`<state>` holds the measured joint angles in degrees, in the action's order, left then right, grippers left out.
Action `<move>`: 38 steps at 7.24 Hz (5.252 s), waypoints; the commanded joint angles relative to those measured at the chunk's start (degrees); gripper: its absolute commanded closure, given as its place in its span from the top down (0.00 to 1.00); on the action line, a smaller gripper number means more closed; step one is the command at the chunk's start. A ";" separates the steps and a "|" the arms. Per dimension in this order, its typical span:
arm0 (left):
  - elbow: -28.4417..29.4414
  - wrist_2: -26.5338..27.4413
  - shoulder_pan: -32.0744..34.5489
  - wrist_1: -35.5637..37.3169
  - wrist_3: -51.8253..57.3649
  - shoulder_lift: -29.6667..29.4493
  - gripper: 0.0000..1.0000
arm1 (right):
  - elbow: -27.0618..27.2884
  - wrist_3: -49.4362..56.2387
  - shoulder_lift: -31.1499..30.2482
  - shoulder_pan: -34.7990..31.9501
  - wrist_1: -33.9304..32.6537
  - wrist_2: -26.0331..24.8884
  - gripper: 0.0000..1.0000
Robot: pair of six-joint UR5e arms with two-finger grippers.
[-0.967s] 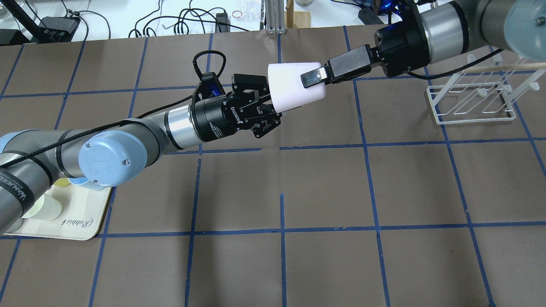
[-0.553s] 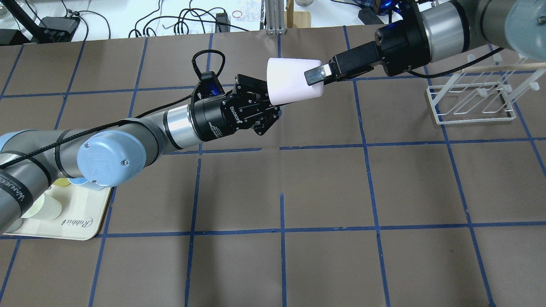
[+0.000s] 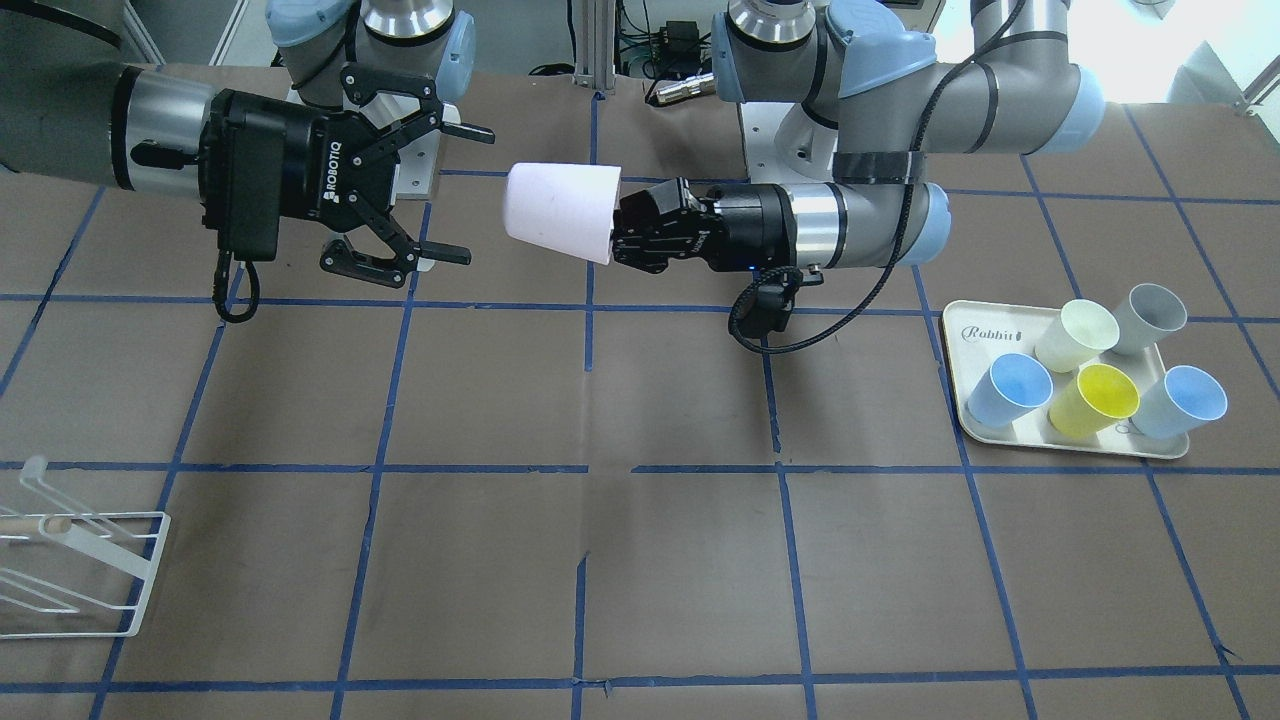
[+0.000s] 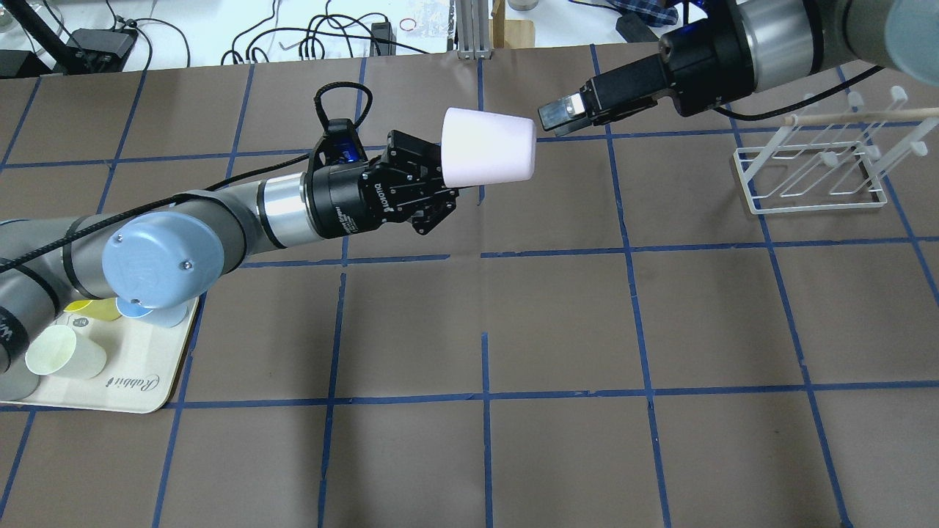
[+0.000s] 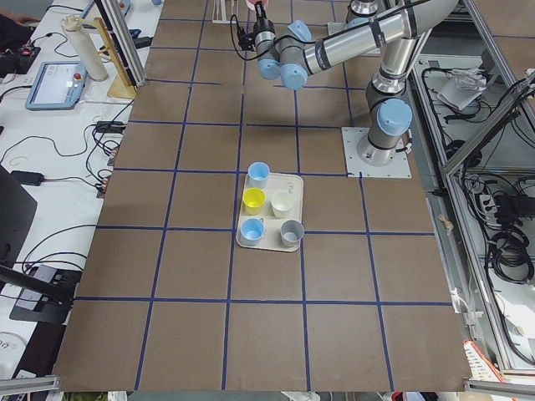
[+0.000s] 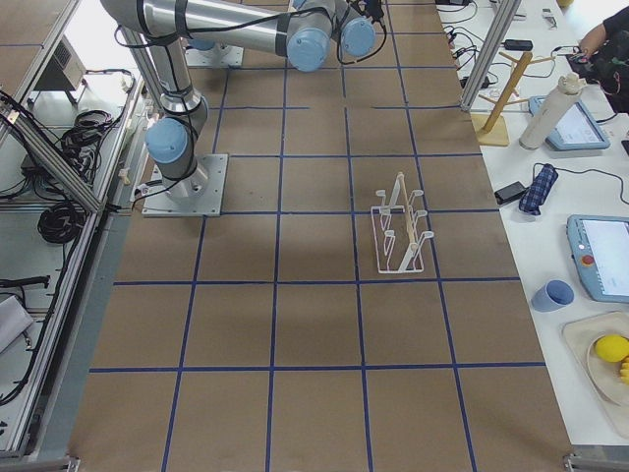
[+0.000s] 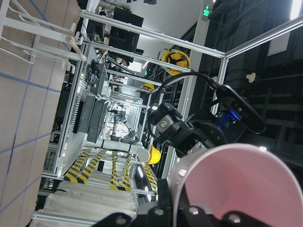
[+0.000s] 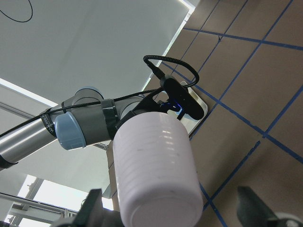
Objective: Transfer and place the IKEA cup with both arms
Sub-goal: 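Open and withdraw the right gripper while the left carries the cup to the tray, then lower the pink cup into the tray's empty slot with the left gripper, then open the left gripper to release the pink cup on the tray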
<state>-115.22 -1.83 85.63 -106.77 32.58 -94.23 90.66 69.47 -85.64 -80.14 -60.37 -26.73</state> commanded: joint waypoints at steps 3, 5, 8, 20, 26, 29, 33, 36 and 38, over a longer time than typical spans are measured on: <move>-0.53 39.25 -10.38 8.30 3.44 3.96 0.00 | -0.31 -7.21 -0.14 0.86 -0.27 -16.82 1.00; -0.71 60.00 -13.81 16.57 3.54 4.40 0.00 | -0.14 -14.85 -0.05 0.86 -4.55 -29.45 1.00; -0.80 77.57 -29.40 20.37 24.02 7.39 0.00 | 0.56 -30.98 0.74 0.17 -13.94 -39.96 1.00; -10.46 82.41 -47.57 46.11 56.36 1.34 0.00 | -6.03 -70.87 -0.23 -13.38 -28.84 -63.63 1.00; -11.08 82.60 -47.57 46.21 55.66 0.37 0.00 | -5.94 -71.66 -0.93 -13.38 -30.25 -63.45 1.00; -10.99 82.52 -47.57 46.12 55.40 -0.25 0.55 | -5.94 -71.57 -0.93 -13.38 -30.24 -63.45 1.00; -9.59 82.96 -46.87 42.53 42.84 2.90 0.68 | -6.03 -71.31 -1.02 -13.37 -30.24 -63.45 1.00; -1.89 82.70 -46.00 31.41 38.56 5.63 0.72 | -6.20 -71.40 -1.02 -13.38 -30.24 -63.01 1.00; 5.41 83.91 -37.95 22.36 29.70 8.96 0.78 | -6.29 -71.40 -1.02 -13.38 -30.24 -63.19 1.00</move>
<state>-114.43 81.22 42.94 -78.32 68.04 -87.29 84.42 -1.89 -86.66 -93.52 -90.62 -89.86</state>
